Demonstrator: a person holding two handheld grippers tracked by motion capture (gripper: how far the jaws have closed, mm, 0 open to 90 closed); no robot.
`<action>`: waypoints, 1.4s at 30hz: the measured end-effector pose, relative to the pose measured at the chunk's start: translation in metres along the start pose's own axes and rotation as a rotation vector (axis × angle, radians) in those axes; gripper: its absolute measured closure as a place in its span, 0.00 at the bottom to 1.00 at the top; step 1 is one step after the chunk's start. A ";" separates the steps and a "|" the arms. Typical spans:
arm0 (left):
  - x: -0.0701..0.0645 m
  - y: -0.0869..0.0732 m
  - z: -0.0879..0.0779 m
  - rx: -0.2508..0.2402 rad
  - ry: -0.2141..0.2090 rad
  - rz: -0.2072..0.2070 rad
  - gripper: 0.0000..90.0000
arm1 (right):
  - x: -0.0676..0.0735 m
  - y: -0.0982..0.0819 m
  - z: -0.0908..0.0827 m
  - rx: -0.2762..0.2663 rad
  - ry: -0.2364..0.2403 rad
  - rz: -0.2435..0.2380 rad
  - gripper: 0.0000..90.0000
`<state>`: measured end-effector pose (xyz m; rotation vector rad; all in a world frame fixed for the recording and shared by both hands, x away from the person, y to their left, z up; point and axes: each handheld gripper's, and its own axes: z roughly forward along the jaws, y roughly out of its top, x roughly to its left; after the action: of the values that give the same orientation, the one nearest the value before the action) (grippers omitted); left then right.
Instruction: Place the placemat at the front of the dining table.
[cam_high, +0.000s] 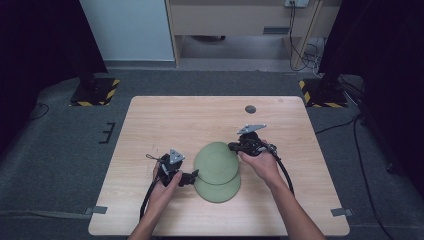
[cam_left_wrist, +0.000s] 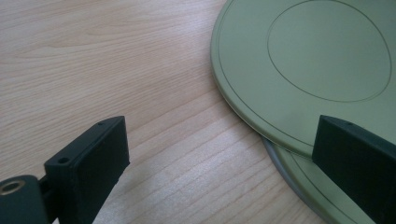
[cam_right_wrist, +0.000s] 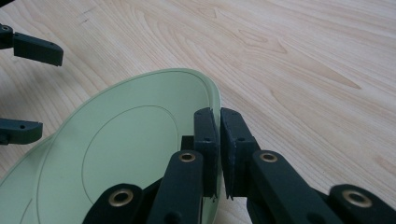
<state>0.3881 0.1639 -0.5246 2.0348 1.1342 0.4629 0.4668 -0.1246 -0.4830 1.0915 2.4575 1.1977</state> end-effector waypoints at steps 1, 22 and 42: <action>0.001 0.000 0.000 -0.001 0.002 -0.002 0.03 | 0.000 0.000 0.000 -0.002 0.000 -0.001 0.96; 0.009 -0.002 -0.004 -0.008 0.006 -0.019 0.03 | 0.009 0.024 -0.015 -0.012 0.003 -0.038 0.96; 0.008 -0.002 -0.003 -0.001 0.004 -0.013 0.04 | 0.007 0.041 -0.024 -0.025 0.005 -0.032 0.96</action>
<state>0.3897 0.1721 -0.5245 2.0255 1.1487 0.4609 0.4726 -0.1177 -0.4353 1.0396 2.4472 1.2199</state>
